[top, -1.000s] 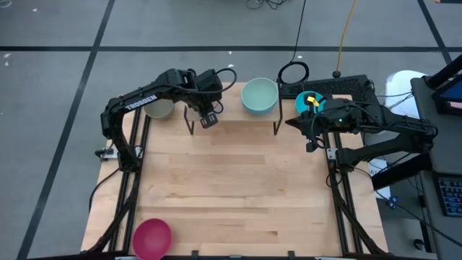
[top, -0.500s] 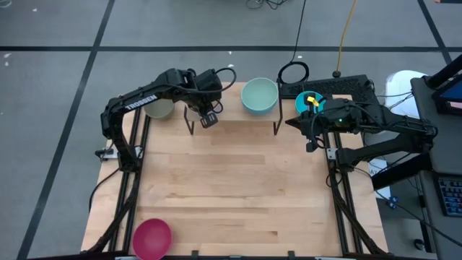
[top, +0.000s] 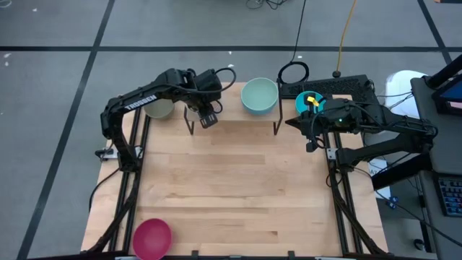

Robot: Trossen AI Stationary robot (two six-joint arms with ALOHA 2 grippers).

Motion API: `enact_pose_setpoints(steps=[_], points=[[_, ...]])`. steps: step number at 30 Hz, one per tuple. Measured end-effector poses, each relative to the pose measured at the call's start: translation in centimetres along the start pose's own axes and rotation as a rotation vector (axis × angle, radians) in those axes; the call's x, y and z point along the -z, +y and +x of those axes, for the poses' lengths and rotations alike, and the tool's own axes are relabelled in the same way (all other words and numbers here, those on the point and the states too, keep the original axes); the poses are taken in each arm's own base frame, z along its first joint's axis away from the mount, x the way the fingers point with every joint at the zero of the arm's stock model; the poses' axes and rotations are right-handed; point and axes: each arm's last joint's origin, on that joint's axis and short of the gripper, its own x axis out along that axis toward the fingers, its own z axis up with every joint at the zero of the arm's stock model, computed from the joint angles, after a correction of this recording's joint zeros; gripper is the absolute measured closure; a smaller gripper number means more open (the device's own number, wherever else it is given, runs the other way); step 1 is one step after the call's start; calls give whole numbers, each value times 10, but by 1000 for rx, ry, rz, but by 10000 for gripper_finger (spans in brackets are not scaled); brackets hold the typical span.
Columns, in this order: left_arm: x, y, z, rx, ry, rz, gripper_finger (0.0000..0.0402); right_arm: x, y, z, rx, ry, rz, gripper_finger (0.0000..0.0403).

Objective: Place and stack bowls onto a shelf
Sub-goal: Put the orange bowl on top of the light brown bowl on the shelf

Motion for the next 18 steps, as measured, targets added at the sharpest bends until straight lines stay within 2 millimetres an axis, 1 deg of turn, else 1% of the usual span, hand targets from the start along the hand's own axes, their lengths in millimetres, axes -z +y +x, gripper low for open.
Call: enact_pose_setpoints(steps=[3, 8, 13, 16, 18], points=[[2, 1, -5, 0, -13, -3, 292, 0, 0, 0, 2, -4, 1, 403], [6, 3, -20, 2, -61, -7, 291, -2, -2, 0, 15, -22, 5, 403], [13, 6, -42, -4, -145, -17, 291, -6, -4, 0, 40, -57, 12, 403], [17, 7, -57, -3, -211, -23, 291, -14, -8, 7, 76, -106, 0, 403], [22, 8, -70, -1, -262, -28, 291, -21, -10, 16, 103, -140, -4, 403]])
